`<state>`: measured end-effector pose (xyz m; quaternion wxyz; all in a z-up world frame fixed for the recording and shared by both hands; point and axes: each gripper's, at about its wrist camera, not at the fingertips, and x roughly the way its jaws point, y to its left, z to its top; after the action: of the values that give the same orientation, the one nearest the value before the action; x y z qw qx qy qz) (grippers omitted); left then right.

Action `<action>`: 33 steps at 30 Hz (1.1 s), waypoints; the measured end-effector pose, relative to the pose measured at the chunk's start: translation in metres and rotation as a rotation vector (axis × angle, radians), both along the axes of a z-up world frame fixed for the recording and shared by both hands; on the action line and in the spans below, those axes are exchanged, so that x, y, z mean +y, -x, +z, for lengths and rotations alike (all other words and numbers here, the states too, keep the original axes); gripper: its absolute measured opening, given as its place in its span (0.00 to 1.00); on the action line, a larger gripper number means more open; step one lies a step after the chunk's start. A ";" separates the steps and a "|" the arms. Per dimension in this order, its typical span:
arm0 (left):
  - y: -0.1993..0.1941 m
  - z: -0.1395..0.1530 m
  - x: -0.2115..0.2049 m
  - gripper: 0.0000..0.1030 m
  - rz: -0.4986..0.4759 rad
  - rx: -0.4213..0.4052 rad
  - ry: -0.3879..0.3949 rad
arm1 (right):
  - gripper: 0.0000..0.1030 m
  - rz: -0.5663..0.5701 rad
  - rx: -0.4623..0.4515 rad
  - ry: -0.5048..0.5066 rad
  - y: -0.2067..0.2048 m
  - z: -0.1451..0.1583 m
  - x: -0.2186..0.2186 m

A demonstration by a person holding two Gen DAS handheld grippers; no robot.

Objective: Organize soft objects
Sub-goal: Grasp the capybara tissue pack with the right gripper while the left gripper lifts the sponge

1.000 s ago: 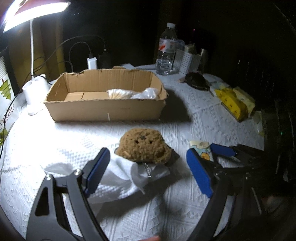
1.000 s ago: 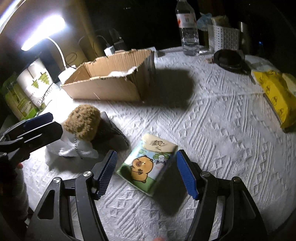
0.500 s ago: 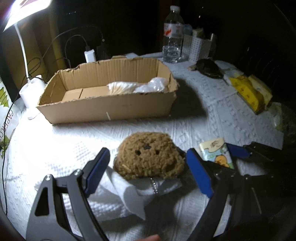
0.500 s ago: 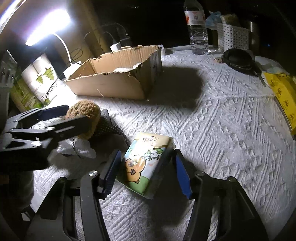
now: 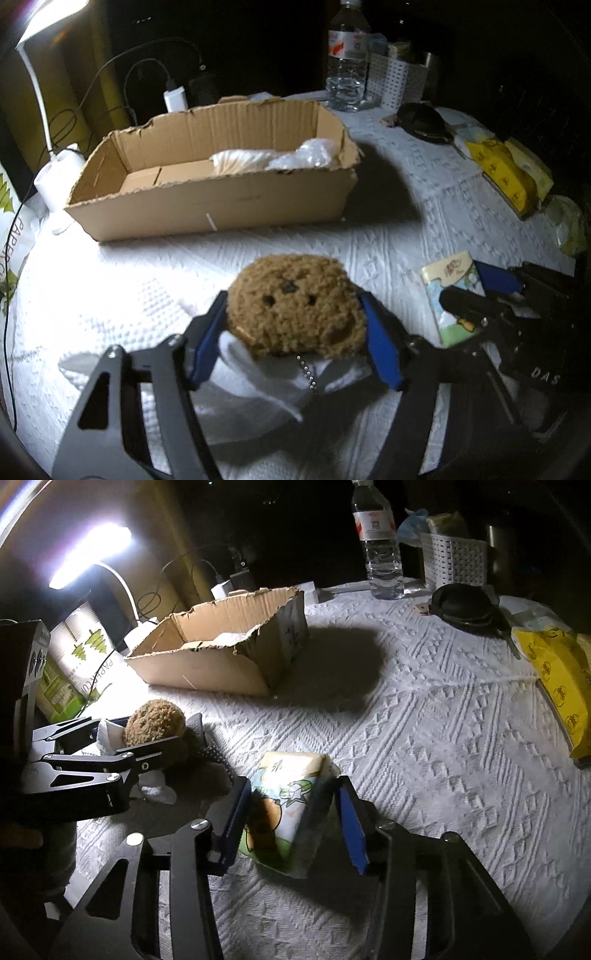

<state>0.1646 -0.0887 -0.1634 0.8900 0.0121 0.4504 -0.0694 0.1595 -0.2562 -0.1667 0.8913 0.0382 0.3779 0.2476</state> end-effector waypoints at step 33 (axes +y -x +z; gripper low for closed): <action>0.047 0.087 0.051 0.62 -0.020 -0.241 0.173 | 0.49 -0.013 -0.048 0.168 0.008 0.017 0.042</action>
<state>0.1179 -0.0381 -0.0765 0.9346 -0.0520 0.3324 -0.1151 0.1516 -0.2142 -0.1497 0.9018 -0.0401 0.3757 0.2100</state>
